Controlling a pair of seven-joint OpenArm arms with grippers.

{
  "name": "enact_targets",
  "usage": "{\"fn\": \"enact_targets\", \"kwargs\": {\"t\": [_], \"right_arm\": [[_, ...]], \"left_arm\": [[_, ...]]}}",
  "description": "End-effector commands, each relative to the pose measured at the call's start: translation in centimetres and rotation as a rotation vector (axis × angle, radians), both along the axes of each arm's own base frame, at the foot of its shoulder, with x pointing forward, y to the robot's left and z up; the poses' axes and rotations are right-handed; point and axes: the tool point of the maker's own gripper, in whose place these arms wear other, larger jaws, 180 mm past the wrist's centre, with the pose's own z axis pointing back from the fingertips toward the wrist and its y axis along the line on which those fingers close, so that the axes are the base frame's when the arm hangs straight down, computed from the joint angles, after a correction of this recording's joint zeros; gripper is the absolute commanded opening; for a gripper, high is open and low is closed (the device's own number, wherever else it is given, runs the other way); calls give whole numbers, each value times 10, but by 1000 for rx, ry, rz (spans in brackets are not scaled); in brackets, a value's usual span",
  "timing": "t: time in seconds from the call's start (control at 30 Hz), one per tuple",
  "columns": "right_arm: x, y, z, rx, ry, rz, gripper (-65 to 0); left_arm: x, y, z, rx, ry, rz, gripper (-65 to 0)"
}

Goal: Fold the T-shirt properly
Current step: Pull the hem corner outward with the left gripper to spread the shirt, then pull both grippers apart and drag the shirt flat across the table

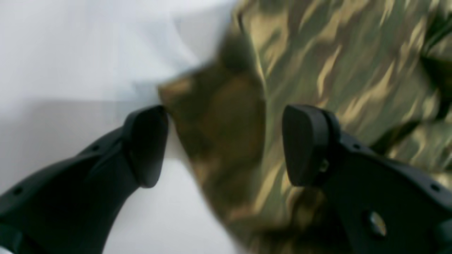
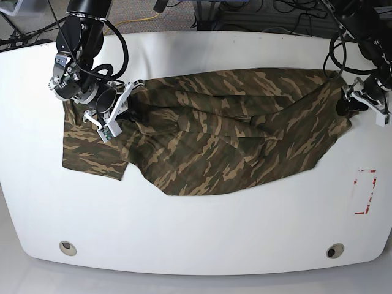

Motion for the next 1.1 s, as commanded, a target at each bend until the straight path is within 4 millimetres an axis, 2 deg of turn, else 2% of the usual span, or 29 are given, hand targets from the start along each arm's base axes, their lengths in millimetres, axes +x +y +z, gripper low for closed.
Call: {"fn": "enact_targets", "kwargs": {"t": [0.0,0.07,0.13,0.23,0.37,0.53,0.7,0.8,0.87,1.0,1.07], "right_arm": [[9,0,15,14,-58,0,-650],[9,0,15,14,-58,0,-650],[9,0,15,15,-58,0,-650],[9,6,14,32,-58,-3,-650],[9,8,14,40,-55,-4,-650],[7,7,5,50,-28,-10,-650],[8,7,5,50,-29,-10,-650],[10,-3,9,47,-44,-44,-650],[11,-10,11,55,-52,-73,-650],[12,-38,14,46,-68,-163,-650],[13,-52,17,37,-78,-203,-650]], "left_arm": [[-11,0,-11,11,75,-17,-181],[-11,0,-11,11,75,-17,-189],[-11,0,-11,9,77,-16,-232],[-10,-2,-12,9,80,-24,-342],[-7,-15,-16,13,96,-77,-471],[-9,-13,-16,17,99,-76,-644],[-10,-12,-14,24,96,-75,-644],[2,-10,10,92,35,-96,-644],[0,-8,24,150,14,-116,-644],[5,-9,58,267,-29,-164,-644],[7,-13,68,296,-38,-180,-644]]}}
